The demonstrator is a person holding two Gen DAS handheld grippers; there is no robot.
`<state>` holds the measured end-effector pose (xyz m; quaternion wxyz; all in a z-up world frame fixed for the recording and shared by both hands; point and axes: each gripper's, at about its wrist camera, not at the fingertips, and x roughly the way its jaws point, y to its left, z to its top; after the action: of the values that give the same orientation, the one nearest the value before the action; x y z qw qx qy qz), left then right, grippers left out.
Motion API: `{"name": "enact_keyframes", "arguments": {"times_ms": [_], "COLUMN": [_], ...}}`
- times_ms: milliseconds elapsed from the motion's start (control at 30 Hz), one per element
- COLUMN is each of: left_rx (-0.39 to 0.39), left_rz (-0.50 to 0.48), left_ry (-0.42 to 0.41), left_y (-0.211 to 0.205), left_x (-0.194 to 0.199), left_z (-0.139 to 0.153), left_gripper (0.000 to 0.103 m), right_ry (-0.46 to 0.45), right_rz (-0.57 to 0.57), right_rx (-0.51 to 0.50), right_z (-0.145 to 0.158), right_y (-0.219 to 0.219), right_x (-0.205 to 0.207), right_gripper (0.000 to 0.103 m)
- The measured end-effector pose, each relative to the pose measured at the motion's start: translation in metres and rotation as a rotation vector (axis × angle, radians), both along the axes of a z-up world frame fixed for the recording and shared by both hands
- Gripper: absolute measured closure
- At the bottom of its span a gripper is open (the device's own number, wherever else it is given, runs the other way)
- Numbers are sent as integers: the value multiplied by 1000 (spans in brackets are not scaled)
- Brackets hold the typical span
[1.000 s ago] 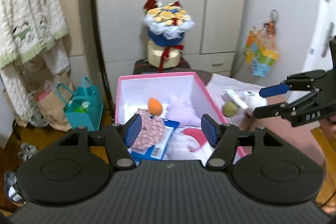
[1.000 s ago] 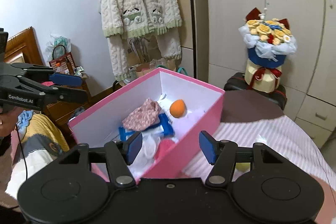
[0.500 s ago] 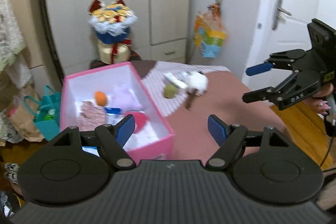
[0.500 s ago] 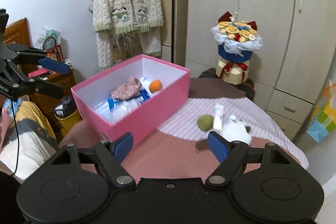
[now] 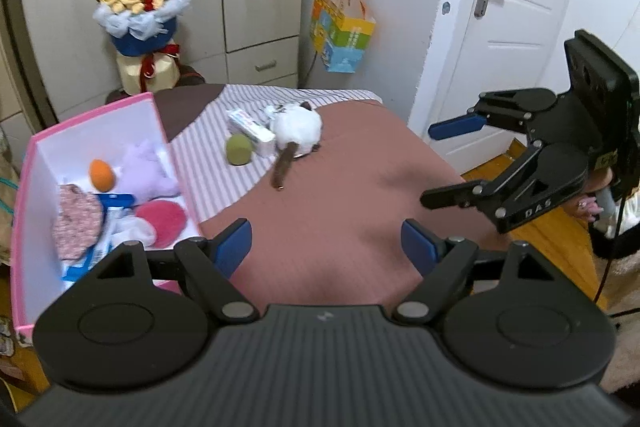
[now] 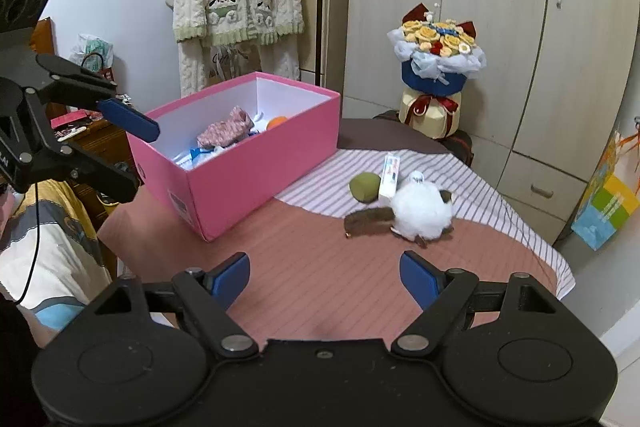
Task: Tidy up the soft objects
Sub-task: 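Move both grippers back toward the white fluffy plush with brown ears, then close the grippers on the white fluffy plush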
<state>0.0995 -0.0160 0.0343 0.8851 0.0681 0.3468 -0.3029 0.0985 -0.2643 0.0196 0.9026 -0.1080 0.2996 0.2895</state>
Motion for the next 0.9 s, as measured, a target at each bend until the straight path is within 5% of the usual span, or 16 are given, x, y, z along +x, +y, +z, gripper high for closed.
{"name": "enact_keyframes", "arguments": {"times_ms": [300,733,900], "left_rx": [-50,-186,-224], "left_rz": [37,198,264], "left_ry": [32,56,40], "left_y": [-32,-65,-73], "left_x": [42,111,139], "left_z": [-22,-78,-92], "left_gripper": [22,25,26], "right_ry": [-111,-43,-114], "right_rz": [5,41,16], "right_rx": [2,20,14], "right_z": [-35,-78,-96], "right_y": [-24,-37,-37], "right_x": [21,113,146], "right_gripper": [18,18,16]}}
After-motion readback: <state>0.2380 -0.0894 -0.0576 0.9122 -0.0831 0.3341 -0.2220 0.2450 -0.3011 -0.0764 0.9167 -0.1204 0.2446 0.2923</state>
